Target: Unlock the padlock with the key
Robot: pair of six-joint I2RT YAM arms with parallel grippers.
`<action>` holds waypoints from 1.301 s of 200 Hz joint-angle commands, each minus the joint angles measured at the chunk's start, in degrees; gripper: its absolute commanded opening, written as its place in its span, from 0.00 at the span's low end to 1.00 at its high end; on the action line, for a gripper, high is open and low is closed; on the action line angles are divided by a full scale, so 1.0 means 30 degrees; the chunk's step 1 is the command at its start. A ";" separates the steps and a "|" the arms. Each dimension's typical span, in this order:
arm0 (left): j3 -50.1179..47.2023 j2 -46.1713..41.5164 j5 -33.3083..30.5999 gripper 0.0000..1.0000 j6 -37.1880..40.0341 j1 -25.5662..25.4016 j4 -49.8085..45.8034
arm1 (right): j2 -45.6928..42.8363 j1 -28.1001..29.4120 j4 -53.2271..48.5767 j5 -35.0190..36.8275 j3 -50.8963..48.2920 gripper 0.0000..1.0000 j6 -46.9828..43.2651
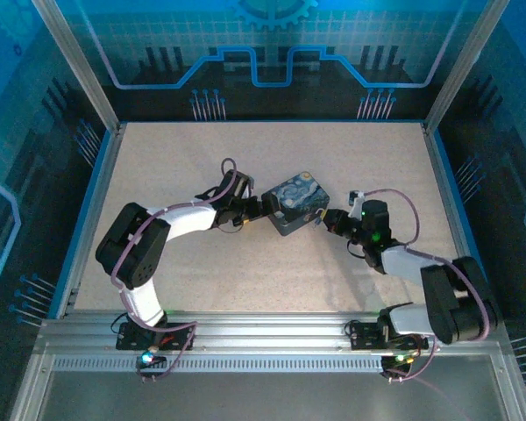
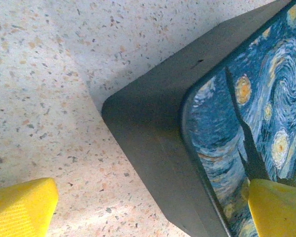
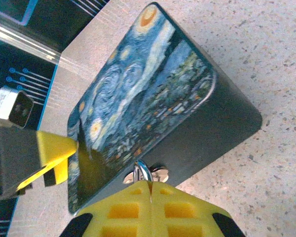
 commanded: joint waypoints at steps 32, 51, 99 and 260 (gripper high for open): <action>0.0385 -0.0206 -0.0455 0.99 0.0989 0.0948 -0.2731 | -0.4373 0.0143 -0.7824 -0.1068 0.1143 0.00 -0.2226; 0.0493 -0.0758 -0.0372 0.99 0.1175 0.1104 -0.2492 | -0.5706 0.0383 -1.0236 -0.1457 0.1669 0.00 -0.2560; -0.0122 -0.3360 -0.1348 0.99 0.1745 0.1396 -0.2636 | -0.7454 0.1617 -1.5903 -0.1323 0.3134 0.00 -0.3329; -0.3460 -1.0236 -0.4145 0.99 0.3499 0.2591 -0.3434 | -0.2454 0.6715 -1.6872 0.1108 0.3440 0.00 -0.2365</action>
